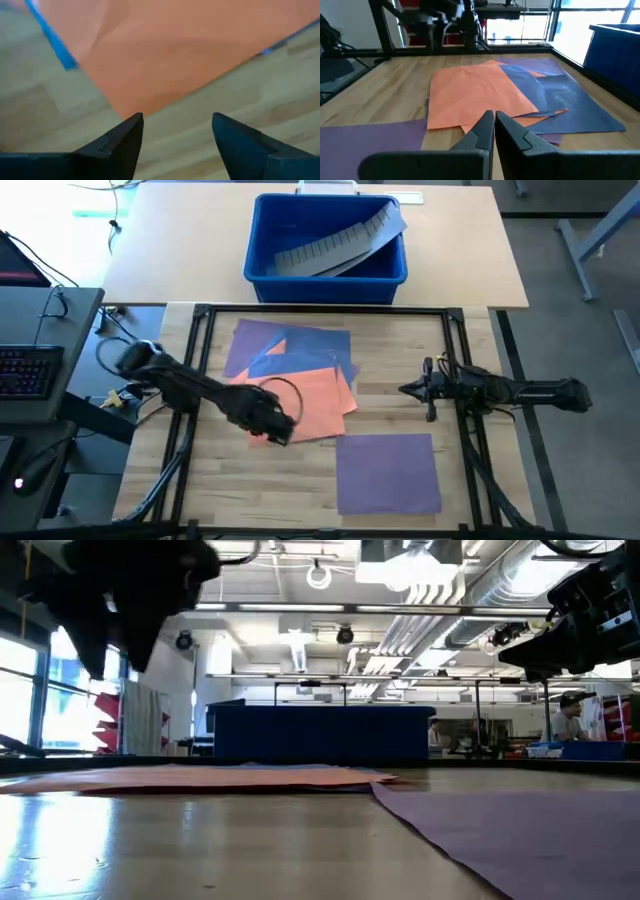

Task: Organize paper
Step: Move the orange paper to the bottom left of the table

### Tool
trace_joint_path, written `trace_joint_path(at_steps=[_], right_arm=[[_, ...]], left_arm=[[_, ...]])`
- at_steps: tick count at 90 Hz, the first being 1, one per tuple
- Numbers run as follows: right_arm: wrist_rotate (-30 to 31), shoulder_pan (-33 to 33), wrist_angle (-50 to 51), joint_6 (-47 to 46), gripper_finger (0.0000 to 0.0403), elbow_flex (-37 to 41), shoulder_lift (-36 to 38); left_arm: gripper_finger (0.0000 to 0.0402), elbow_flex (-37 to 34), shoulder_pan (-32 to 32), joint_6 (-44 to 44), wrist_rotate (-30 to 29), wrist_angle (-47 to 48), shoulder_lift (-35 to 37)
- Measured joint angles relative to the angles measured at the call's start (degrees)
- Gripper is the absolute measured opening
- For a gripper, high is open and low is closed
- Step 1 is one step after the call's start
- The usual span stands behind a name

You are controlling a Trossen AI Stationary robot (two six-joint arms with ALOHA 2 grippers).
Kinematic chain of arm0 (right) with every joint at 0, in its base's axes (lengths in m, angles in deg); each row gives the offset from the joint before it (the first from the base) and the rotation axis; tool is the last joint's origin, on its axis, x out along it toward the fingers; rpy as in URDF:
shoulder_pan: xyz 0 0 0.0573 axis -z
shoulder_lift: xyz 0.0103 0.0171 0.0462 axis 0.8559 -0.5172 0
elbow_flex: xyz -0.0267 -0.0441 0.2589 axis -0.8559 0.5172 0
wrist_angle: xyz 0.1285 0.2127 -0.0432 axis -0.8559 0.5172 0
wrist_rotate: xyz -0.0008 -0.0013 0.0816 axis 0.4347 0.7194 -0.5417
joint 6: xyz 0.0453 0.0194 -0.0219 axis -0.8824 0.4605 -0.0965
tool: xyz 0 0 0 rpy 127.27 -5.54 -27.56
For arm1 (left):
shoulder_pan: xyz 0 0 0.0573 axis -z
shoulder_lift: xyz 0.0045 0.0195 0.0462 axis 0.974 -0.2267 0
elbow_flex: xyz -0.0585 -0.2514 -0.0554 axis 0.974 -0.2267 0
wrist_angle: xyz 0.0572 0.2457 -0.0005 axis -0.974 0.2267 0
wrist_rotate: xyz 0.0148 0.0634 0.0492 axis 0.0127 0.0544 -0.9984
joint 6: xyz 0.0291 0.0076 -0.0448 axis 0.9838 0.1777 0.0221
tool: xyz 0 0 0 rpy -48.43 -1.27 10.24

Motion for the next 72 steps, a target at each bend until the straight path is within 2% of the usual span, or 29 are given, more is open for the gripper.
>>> trace_joint_path(at_steps=[13,32,57,72], right_arm=[[0.0,0.0,0.0,0.0,0.0,0.0,0.0],[0.0,0.0,0.0,0.0,0.0,0.0,0.0],[0.0,0.0,0.0,0.0,0.0,0.0,0.0],[0.0,0.0,0.0,0.0,0.0,0.0,0.0]], left_arm=[[0.0216,-11.9,0.7,-7.7,-0.6,-7.2,7.9],[0.021,-20.6,1.2,-8.0,-0.1,-10.2,13.7],[0.0202,-31.9,-1.4,-9.3,-1.4,-26.2,14.6],[0.0202,-34.6,-2.5,-10.4,-2.4,-30.4,14.9]])
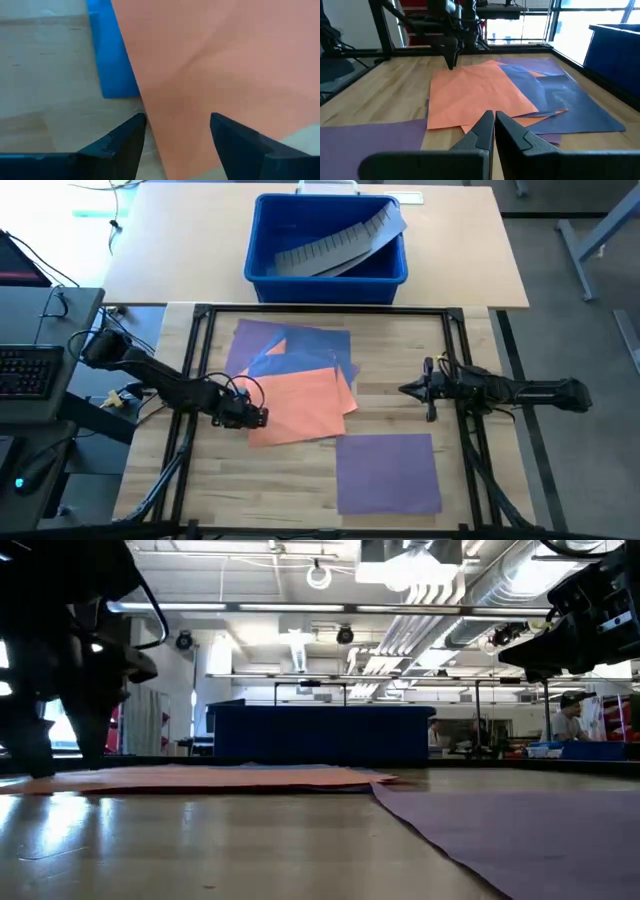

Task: Organize paper
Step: Move the orange paper to the bottom left of the table

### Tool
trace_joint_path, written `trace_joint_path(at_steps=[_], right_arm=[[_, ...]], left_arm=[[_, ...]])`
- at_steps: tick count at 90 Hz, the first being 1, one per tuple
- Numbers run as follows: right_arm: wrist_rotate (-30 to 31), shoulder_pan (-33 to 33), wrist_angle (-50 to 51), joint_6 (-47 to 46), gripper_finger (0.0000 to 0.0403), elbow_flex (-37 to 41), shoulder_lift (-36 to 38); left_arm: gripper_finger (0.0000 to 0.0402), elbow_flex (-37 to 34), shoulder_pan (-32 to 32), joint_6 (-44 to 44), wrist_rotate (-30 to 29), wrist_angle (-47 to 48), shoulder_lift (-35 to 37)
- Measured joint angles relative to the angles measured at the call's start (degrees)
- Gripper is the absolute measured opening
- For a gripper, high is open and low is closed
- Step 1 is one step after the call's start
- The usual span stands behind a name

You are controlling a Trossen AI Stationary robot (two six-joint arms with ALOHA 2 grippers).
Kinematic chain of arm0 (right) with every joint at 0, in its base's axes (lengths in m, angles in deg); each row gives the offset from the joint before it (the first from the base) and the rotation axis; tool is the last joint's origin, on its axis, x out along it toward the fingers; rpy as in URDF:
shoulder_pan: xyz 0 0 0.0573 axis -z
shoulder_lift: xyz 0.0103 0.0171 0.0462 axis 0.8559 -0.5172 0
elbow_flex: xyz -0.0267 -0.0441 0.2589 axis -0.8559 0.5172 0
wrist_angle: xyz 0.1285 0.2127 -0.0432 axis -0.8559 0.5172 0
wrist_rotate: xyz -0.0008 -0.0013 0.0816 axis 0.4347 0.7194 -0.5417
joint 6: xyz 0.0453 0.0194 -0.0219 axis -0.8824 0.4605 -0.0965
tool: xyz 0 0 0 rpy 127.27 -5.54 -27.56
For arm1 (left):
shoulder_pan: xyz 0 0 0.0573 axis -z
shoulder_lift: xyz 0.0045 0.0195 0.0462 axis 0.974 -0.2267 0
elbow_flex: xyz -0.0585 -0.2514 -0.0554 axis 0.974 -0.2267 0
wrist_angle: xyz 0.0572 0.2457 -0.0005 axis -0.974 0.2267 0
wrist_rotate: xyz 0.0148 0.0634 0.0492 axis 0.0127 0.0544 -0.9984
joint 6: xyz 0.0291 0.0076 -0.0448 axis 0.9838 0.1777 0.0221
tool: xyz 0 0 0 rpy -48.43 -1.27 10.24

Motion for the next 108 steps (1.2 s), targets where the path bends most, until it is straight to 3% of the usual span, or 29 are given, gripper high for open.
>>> trace_joint_path(at_steps=[31,67,83,98,108], right_arm=[[0.0,0.0,0.0,0.0,0.0,0.0,0.0],[0.0,0.0,0.0,0.0,0.0,0.0,0.0],[0.0,0.0,0.0,0.0,0.0,0.0,0.0],[0.0,0.0,0.0,0.0,0.0,0.0,0.0],[0.0,0.0,0.0,0.0,0.0,0.0,0.0]], left_arm=[[0.0185,-0.3,-0.3,5.1,-4.2,-5.4,-0.3],[0.0088,-0.1,-0.3,7.1,-8.0,-4.5,-3.8],[0.0012,0.0,-0.3,7.1,-6.2,-5.3,-5.3],[0.0001,1.2,-0.2,8.4,-5.3,-3.1,-3.5],[0.0,5.0,0.5,14.3,-4.0,-3.3,-1.3]])
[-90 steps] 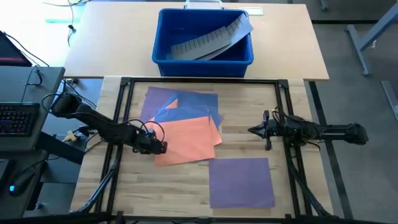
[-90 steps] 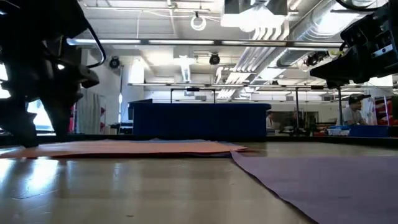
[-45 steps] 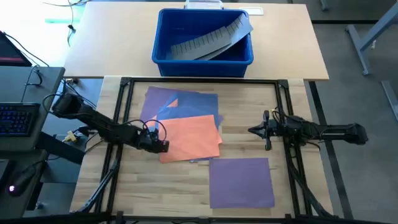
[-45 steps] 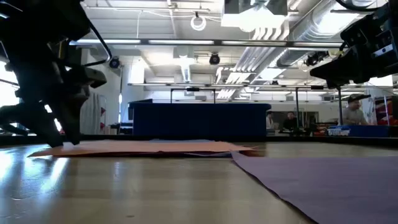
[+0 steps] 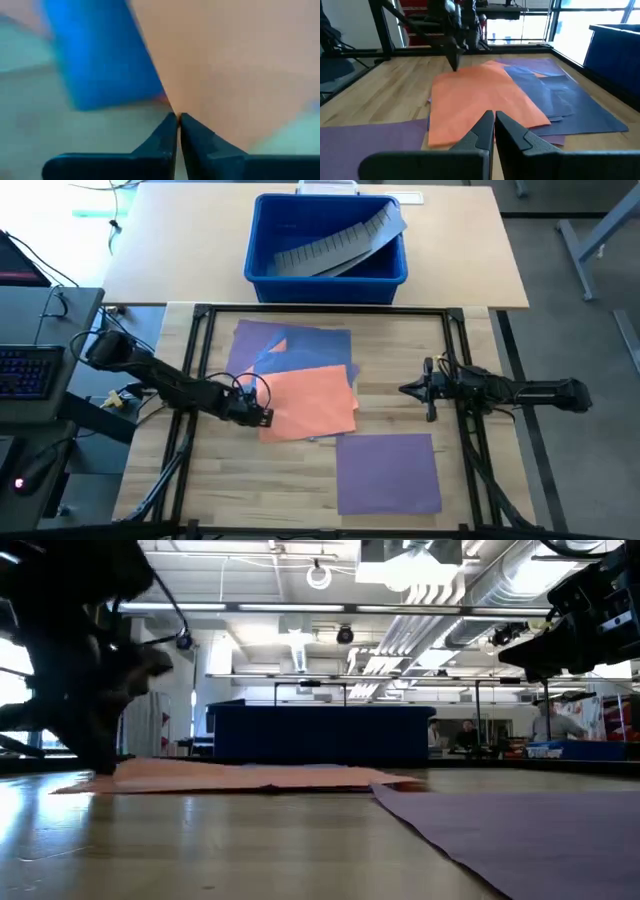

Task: Organize paper
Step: Move the orange paper to the bottom left of the table

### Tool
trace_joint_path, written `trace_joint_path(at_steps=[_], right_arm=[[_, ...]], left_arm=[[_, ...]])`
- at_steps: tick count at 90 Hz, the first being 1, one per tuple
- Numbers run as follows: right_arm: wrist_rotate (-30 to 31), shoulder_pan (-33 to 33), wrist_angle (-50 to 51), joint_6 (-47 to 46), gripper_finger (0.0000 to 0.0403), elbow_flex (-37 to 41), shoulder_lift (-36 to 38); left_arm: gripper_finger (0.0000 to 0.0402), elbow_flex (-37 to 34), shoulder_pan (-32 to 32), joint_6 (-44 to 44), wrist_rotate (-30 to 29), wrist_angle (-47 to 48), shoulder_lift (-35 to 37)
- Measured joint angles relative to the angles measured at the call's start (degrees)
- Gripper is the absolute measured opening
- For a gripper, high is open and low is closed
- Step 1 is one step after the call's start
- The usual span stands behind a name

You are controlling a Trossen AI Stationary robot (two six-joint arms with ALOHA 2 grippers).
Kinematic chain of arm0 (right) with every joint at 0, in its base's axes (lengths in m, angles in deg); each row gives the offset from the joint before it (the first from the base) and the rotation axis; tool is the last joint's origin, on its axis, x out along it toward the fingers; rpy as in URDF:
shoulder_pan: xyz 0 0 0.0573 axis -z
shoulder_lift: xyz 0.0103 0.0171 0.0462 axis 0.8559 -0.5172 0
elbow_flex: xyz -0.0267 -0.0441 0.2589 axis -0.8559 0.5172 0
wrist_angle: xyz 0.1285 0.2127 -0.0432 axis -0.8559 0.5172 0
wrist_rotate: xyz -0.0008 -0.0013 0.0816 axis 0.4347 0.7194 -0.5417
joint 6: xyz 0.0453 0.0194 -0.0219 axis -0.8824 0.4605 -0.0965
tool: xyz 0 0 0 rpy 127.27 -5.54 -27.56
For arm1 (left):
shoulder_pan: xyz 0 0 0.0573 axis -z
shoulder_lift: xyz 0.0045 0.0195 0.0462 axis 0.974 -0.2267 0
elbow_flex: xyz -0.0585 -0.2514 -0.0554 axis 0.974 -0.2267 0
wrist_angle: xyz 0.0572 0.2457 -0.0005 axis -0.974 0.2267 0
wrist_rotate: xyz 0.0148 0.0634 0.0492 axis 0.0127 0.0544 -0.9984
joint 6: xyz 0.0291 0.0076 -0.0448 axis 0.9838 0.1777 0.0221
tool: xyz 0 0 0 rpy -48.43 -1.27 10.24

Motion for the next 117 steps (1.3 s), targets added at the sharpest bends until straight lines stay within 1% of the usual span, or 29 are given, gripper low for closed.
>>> trace_joint_path(at_steps=[8,15,22,28,36,53,77,92,111,117], right_arm=[[0.0,0.0,0.0,0.0,0.0,0.0,0.0],[0.0,0.0,0.0,0.0,0.0,0.0,0.0],[0.0,0.0,0.0,0.0,0.0,0.0,0.0],[0.0,0.0,0.0,0.0,0.0,0.0,0.0],[0.0,0.0,0.0,0.0,0.0,0.0,0.0],[0.0,0.0,0.0,0.0,0.0,0.0,0.0],[0.0,0.0,0.0,0.0,0.0,0.0,0.0],[0.0,0.0,0.0,0.0,0.0,0.0,0.0],[0.0,0.0,0.0,0.0,0.0,0.0,0.0],[0.0,0.0,0.0,0.0,0.0,0.0,0.0]], left_arm=[[0.0,3.1,1.6,6.8,2.7,0.2,1.6],[0.0,4.3,3.7,8.1,6.0,1.7,2.2],[0.0,4.2,6.3,5.5,9.5,6.7,1.9],[0.0,4.2,9.3,1.6,11.0,11.2,1.7],[0.0,4.2,13.3,-3.1,14.1,14.4,1.8],[0.0,4.2,21.5,-6.6,20.9,15.1,1.3],[0.0,4.2,30.5,-6.4,33.3,15.5,-2.3],[0.0,4.2,33.9,-7.0,34.8,11.5,-4.2],[0.0,4.3,36.3,-14.4,32.7,4.5,-6.8],[0.0,4.4,36.7,-15.5,32.8,4.1,-7.8]])
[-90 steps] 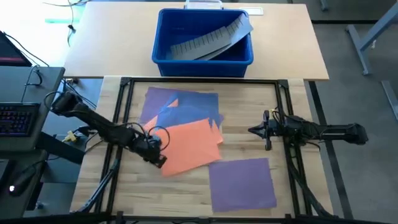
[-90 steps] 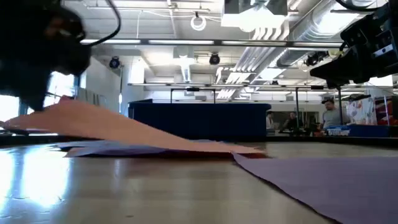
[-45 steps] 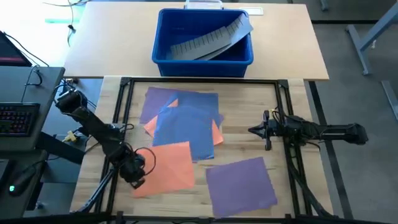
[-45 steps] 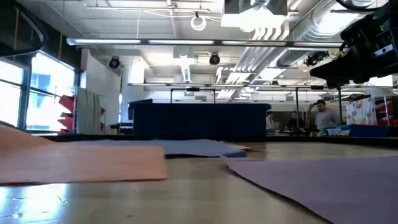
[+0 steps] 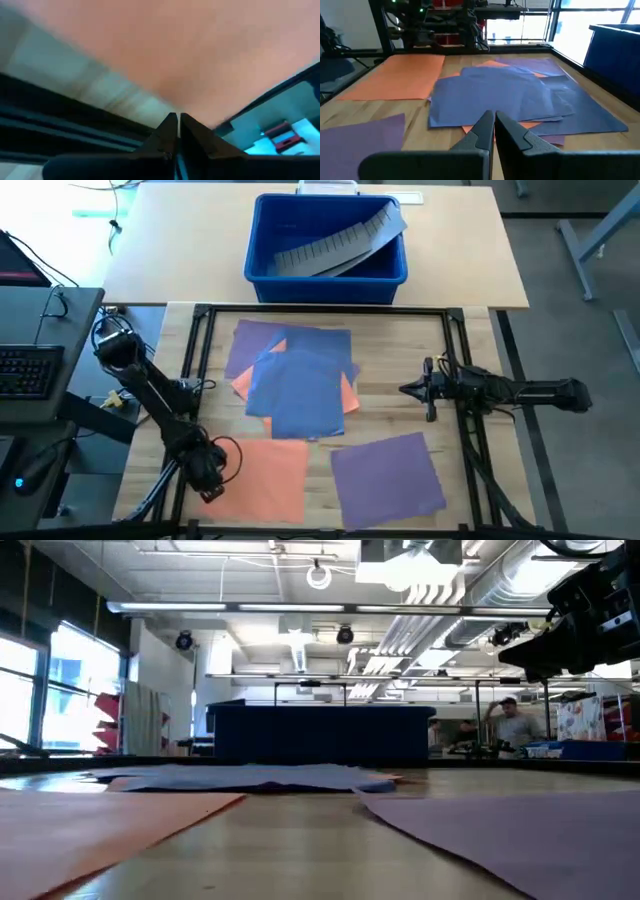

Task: Organize paper
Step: Move the orange paper to the bottom left of the table, then adjust the purple paper on the table

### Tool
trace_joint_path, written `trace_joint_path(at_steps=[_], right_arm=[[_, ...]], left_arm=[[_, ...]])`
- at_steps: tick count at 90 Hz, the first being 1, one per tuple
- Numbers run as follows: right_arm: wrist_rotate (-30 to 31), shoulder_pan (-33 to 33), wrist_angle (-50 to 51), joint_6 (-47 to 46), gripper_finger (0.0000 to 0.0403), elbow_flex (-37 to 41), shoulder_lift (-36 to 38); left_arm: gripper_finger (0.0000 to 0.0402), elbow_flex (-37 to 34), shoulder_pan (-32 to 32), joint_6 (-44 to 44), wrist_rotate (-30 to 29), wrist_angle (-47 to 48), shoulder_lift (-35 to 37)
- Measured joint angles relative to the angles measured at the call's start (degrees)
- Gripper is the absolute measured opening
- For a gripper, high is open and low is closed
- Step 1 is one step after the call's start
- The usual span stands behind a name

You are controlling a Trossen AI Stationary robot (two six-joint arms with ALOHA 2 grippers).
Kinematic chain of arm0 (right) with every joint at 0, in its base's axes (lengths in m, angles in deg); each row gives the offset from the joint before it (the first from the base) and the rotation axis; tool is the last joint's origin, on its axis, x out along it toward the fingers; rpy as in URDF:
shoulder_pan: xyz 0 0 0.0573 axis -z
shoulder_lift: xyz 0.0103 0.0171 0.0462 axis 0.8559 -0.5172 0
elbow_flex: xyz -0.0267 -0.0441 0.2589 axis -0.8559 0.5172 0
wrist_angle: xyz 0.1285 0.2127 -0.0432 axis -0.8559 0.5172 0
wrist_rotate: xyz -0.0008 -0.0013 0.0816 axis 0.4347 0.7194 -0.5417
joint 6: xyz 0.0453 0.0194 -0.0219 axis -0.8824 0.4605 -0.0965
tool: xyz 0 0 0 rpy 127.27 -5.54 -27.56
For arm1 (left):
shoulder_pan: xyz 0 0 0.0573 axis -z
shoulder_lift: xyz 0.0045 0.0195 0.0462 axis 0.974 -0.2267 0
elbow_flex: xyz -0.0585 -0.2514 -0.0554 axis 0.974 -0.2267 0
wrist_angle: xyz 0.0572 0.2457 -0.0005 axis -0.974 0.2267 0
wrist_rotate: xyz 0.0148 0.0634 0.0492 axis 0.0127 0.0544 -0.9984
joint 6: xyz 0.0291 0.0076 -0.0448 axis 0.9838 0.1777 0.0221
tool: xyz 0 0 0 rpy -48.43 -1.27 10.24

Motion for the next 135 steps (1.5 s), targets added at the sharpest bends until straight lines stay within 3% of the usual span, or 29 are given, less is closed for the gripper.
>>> trace_joint_path(at_steps=[28,46,55,65,75,87,98,120,135], right_arm=[[0.0,0.0,0.0,0.0,0.0,0.0,0.0],[0.0,0.0,0.0,0.0,0.0,0.0,0.0],[0.0,0.0,0.0,0.0,0.0,0.0,0.0],[0.0,0.0,0.0,0.0,0.0,0.0,0.0],[0.0,0.0,0.0,0.0,0.0,0.0,0.0],[0.0,0.0,0.0,0.0,0.0,0.0,0.0],[0.0,0.0,0.0,0.0,0.0,0.0,0.0],[0.0,0.0,0.0,0.0,0.0,0.0,0.0],[0.0,0.0,0.0,0.0,0.0,0.0,0.0]], left_arm=[[0.0003,0.0,-0.4,-4.0,0.3,1.0,-0.9],[0.0035,2.7,-0.2,-6.0,4.3,2.3,3.7],[0.0045,5.5,-1.5,-9.0,0.4,2.8,7.7],[0.0044,8.5,-5.9,-8.4,-9.4,2.8,11.1],[0.0027,10.8,-15.5,4.1,-16.1,1.7,10.1],[0.0003,15.3,-28.2,26.6,-17.6,-7.0,3.1],[0.0002,22.4,-35.9,43.7,-17.6,-13.8,-6.6],[0.0,41.6,-40.4,72.0,-17.2,-21.4,-26.4],[0.0,52.2,-39.4,84.1,-13.5,-23.0,-37.6]])
